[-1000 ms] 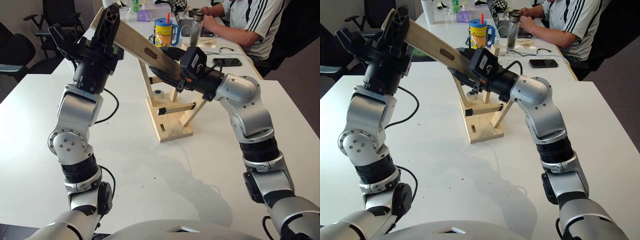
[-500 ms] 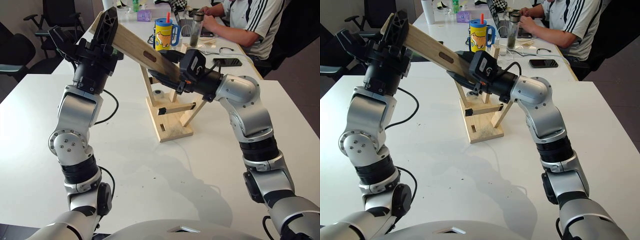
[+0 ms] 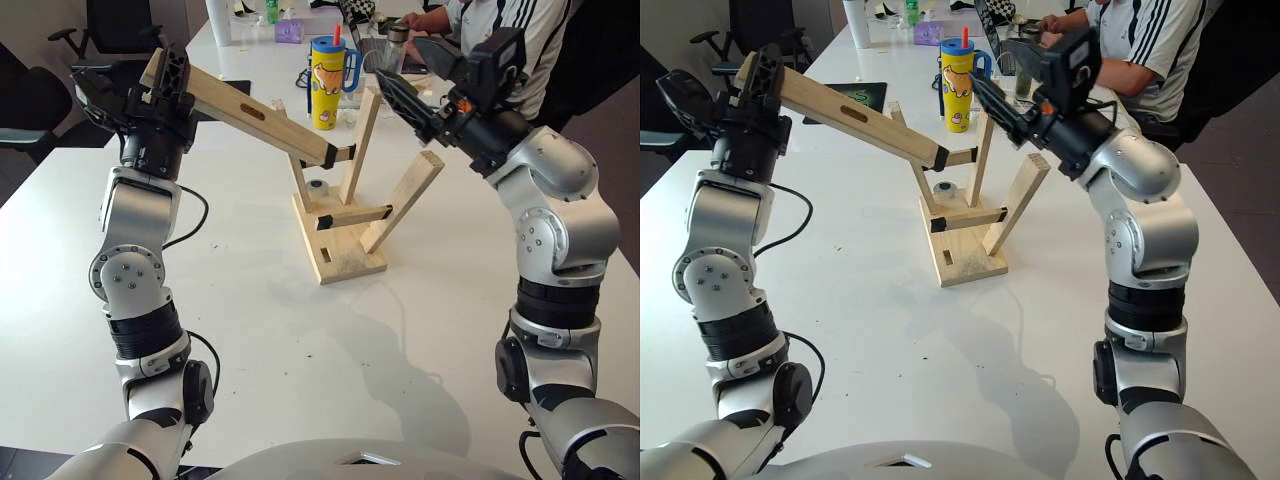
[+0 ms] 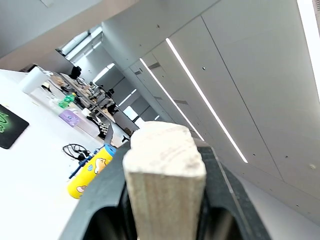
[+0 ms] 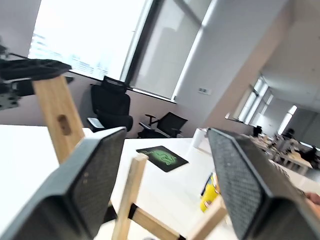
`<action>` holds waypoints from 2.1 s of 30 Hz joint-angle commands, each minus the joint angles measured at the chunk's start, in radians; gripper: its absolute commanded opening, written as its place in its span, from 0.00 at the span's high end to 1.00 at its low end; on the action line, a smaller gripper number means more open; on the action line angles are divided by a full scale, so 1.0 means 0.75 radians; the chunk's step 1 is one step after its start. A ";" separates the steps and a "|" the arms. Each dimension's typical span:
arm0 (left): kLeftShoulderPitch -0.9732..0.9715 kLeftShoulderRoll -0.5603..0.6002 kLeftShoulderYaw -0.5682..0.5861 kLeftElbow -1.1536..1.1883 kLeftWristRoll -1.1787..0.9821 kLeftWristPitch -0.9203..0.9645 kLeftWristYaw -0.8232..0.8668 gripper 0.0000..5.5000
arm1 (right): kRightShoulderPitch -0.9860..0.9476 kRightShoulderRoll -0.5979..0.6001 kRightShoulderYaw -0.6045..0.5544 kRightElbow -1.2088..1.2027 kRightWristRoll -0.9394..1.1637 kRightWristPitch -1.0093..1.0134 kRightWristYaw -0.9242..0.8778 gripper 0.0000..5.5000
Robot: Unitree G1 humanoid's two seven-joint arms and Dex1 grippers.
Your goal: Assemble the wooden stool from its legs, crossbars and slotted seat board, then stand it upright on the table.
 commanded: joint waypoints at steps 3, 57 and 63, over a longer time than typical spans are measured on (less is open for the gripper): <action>0.032 0.003 0.029 -0.004 0.063 -0.011 0.035 0.81 | 0.166 0.072 -0.194 -0.056 0.256 0.298 -0.162 0.45; 0.551 -0.449 -0.325 -0.011 0.759 -0.192 0.212 0.81 | 0.435 0.688 0.237 -0.066 -0.397 -0.073 -0.971 0.82; 0.573 -0.409 -0.457 0.062 0.879 -0.353 0.129 0.81 | 0.458 0.692 0.227 -0.076 -0.368 -0.060 -0.953 0.82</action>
